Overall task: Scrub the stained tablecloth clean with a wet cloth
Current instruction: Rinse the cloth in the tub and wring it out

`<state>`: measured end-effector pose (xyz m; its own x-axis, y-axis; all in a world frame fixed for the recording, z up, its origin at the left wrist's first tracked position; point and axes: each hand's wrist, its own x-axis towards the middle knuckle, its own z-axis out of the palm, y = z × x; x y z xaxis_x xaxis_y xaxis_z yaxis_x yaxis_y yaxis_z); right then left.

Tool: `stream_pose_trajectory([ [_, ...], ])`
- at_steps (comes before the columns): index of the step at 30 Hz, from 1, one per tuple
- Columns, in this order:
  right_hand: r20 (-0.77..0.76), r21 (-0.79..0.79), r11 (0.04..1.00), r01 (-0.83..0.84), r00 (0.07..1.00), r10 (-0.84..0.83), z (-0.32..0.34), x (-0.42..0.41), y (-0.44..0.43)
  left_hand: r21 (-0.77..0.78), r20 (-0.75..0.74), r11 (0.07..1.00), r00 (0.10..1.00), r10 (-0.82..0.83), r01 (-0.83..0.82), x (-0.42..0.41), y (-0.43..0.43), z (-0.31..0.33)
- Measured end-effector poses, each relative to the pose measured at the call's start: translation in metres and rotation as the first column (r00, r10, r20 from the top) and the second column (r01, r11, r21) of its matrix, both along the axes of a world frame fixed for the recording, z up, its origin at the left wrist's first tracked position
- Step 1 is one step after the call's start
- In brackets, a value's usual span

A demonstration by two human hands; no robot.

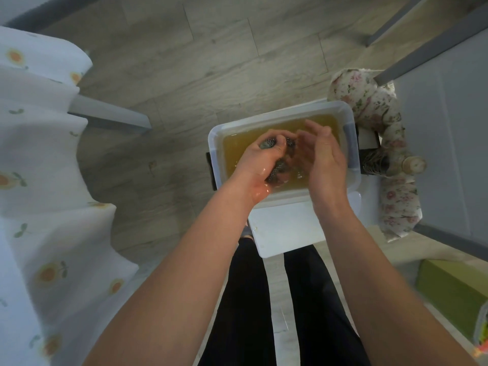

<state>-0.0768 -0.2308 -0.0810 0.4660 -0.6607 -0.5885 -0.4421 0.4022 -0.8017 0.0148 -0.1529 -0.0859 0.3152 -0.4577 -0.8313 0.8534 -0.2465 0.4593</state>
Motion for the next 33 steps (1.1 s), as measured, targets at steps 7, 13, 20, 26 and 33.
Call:
stream_pose_trajectory([
  [7,-0.045,-0.088,0.995,0.046,0.998,-0.05,-0.005,0.026,0.037,0.156,0.032,0.987,0.998,-0.049,0.044,-0.007,-0.018,-0.009],
  [13,-0.121,0.084,0.955,0.283,0.955,-0.272,-0.017,0.04,0.04,0.429,0.161,0.889,0.956,-0.247,0.158,-0.003,-0.029,-0.016],
  [20,-0.093,0.302,0.87,0.39,0.92,-0.38,-0.028,0.034,0.033,0.434,0.205,0.891,0.95,-0.237,0.129,-0.011,-0.039,-0.005],
  [26,0.039,0.682,0.64,0.353,0.857,-0.513,0.003,0.003,0.023,0.448,0.523,0.809,0.622,-0.582,0.38,-0.024,-0.026,0.017],
  [33,0.189,0.675,0.713,0.191,0.889,-0.417,0.049,0.014,0.026,0.759,0.543,0.498,0.014,-0.84,0.42,-0.016,-0.007,0.039],
])
